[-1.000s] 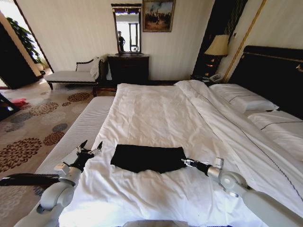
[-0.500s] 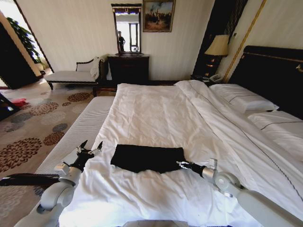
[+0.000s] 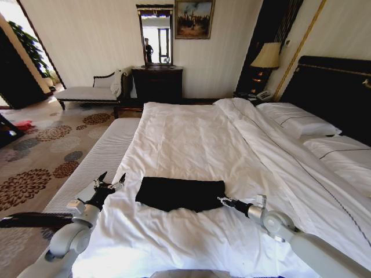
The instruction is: Fold the clothes on the bed.
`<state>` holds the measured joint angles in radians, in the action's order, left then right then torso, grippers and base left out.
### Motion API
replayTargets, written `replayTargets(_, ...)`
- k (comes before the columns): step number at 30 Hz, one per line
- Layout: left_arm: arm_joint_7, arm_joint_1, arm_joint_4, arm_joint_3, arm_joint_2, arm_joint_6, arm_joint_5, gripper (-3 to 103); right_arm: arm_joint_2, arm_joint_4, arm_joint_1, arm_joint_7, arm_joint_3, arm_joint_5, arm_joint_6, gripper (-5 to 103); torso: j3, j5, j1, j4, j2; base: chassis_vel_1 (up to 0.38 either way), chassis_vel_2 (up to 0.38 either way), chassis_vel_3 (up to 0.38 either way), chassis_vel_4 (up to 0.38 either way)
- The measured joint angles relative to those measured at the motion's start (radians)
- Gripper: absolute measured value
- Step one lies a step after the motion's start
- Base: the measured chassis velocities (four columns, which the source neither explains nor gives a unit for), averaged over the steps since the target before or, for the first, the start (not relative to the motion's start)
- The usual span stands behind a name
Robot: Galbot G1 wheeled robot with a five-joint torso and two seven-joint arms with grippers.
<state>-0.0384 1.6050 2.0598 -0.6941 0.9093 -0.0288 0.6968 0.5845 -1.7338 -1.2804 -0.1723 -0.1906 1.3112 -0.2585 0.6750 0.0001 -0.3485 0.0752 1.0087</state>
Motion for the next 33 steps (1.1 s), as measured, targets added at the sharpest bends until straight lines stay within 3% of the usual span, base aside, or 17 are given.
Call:
replayTargets(11, 0.000, 0.000, 0.000, 0.000, 0.000, 0.000, 0.000, 100, 0.009, -0.002, -0.020, 0.002, -0.012, -0.027, 0.017, 3, 0.000, 0.0000, 0.000, -0.0001, 0.000, 0.000, 0.000, 0.000, 0.000)
replayTargets(22, 0.000, 0.000, 0.000, 0.000, 0.000, 0.000, 0.000, 100, 0.021, -0.030, -0.019, 0.018, -0.024, -0.033, 0.028, 3, 0.000, -0.0001, 0.000, 0.0001, 0.000, 0.000, 0.000, 0.000, 0.000)
replayTargets(33, 0.000, 0.000, 0.000, 0.000, 0.000, 0.000, 0.000, 100, -0.002, -0.079, -0.075, 0.058, -0.110, -0.079, 0.059, 3, 0.000, 0.0000, 0.000, -0.0002, 0.000, 0.000, 0.000, 0.000, 0.000)
